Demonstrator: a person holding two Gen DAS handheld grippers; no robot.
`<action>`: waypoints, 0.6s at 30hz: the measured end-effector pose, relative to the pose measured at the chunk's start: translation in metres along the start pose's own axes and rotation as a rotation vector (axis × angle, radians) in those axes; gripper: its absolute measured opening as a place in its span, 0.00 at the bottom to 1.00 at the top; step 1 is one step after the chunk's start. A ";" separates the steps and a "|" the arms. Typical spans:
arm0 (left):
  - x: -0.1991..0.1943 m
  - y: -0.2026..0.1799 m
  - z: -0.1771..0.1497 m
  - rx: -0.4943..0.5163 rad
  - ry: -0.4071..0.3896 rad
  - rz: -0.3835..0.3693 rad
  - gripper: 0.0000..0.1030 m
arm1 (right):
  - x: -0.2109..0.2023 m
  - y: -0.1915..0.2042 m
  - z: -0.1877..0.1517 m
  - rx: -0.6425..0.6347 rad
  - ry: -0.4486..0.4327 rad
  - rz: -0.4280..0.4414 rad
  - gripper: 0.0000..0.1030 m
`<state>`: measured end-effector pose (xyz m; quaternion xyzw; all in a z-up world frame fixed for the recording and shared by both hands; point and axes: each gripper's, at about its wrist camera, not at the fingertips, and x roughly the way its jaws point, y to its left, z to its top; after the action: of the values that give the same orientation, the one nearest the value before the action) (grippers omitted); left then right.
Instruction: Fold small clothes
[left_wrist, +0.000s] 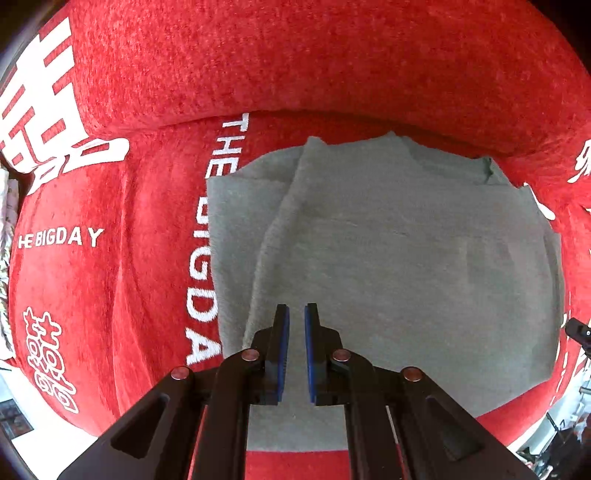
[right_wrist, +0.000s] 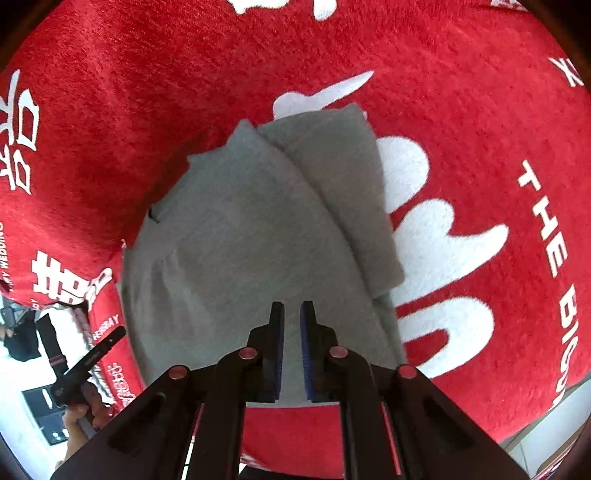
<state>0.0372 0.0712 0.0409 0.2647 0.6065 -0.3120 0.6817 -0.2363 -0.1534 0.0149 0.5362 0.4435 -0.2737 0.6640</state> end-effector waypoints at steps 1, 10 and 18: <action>-0.001 -0.003 -0.001 0.002 0.001 0.012 0.09 | 0.003 0.003 -0.001 -0.004 0.005 0.001 0.10; 0.006 -0.004 -0.023 -0.073 0.047 0.047 0.09 | 0.008 0.008 -0.003 -0.022 0.051 0.037 0.55; 0.019 0.006 -0.041 -0.130 0.081 0.071 0.88 | 0.018 0.011 -0.013 -0.046 0.087 0.080 0.65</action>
<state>0.0159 0.1031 0.0167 0.2537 0.6429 -0.2367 0.6829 -0.2228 -0.1357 0.0035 0.5494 0.4564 -0.2131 0.6667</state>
